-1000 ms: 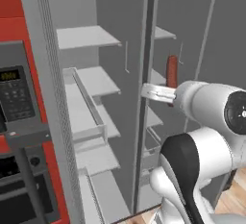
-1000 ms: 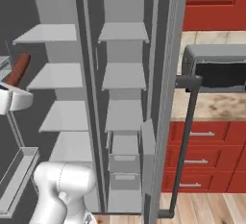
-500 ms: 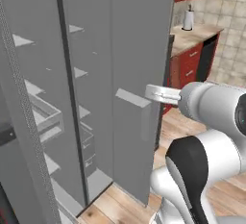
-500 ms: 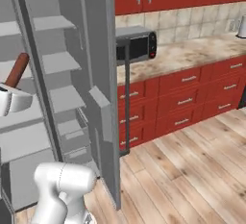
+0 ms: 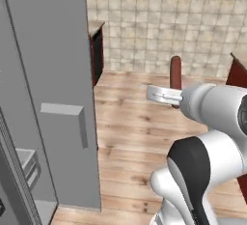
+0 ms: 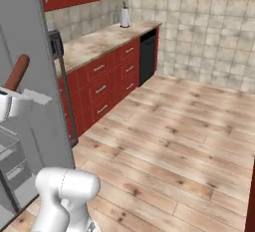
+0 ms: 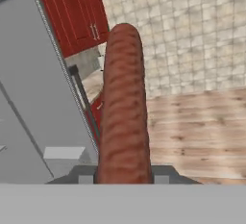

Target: Move the hot dog bun to the plate on the dining table and place the condiment next to that plate. Then navigate to the fridge and take the sausage and place it on the plate as well.

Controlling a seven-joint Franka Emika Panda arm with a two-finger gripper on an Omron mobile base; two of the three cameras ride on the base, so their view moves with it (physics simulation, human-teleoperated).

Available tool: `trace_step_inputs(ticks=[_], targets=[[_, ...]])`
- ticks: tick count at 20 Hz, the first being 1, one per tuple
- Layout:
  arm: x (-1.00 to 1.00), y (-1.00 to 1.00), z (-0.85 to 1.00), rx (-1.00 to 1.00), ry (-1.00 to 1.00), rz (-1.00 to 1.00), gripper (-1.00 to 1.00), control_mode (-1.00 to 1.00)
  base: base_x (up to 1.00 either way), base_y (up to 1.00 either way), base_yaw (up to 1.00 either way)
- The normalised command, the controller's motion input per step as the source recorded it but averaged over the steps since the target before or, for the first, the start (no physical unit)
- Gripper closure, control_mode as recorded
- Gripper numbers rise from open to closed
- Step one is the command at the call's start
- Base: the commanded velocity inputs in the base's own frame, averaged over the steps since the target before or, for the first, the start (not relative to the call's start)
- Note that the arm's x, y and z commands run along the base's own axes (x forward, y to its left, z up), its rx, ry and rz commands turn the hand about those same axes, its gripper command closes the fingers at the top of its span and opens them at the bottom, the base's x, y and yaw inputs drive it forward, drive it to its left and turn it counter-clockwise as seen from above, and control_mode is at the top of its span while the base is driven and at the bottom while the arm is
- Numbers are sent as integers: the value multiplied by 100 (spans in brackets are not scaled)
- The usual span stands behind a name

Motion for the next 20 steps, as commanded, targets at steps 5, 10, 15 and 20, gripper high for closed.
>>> trace_step_inputs(ticks=[5, 10, 15, 20], targets=[[0, 0, 0, 0, 0, 0, 100, 100, -49, 2, -85], [0, 0, 0, 0, 0, 0, 100, 100, -36, 0, -85], [0, 0, 0, 0, 0, 0, 100, 100, -22, -25, -80], [0, 0, 0, 0, 0, 0, 100, 100, 12, -38, -63]])
